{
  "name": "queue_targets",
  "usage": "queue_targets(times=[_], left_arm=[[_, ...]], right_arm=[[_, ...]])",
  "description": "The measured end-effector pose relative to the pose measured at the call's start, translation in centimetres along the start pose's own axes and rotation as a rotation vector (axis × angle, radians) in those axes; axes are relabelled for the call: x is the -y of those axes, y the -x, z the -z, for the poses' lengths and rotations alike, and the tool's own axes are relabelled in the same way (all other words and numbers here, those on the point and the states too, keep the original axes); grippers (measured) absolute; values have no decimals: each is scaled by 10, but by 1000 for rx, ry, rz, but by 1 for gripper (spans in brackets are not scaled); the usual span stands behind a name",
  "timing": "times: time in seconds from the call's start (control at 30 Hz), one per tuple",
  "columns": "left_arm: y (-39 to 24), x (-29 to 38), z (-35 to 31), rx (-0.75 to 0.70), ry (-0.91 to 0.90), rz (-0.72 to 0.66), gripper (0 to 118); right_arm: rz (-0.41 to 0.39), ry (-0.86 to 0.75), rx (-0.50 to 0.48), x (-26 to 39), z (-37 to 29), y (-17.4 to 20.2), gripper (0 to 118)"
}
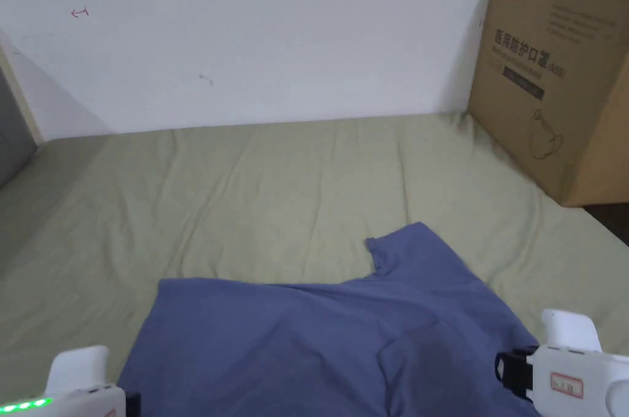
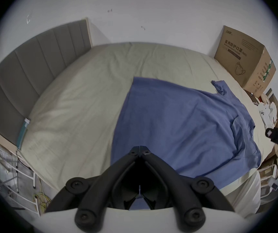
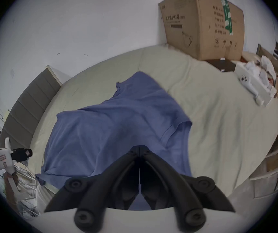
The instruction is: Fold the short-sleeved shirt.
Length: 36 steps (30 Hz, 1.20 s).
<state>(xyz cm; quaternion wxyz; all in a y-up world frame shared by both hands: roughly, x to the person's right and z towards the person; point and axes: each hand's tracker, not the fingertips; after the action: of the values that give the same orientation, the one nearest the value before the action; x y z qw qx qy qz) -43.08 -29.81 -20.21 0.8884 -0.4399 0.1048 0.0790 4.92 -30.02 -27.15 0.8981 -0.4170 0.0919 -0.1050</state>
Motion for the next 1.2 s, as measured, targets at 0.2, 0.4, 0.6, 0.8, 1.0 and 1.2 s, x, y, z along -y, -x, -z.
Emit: queue_targets(times=[0.2, 0.4, 0.6, 0.8, 1.0, 1.2], left_arm=[[5, -48, 39, -10, 25, 1, 0], [15, -154, 114, 155, 102, -108, 117], [12, -230, 207, 134, 186, -168, 113], [3, -198, 264, -43, 332, -107, 87], [-5, -199, 249, -67, 246, 1, 24], [-2, -205, 211, -20, 199, -32, 1]], right_arm=[[-6, 27, 0, -23, 34, -9, 0], [-10, 37, -6, -55, 70, -9, 0], [24, 68, -11, -57, 95, -15, 0], [89, 114, 1, -46, 113, -37, 0], [105, 148, 17, -41, 117, -47, 0], [84, 115, -30, -88, 124, -54, 0]])
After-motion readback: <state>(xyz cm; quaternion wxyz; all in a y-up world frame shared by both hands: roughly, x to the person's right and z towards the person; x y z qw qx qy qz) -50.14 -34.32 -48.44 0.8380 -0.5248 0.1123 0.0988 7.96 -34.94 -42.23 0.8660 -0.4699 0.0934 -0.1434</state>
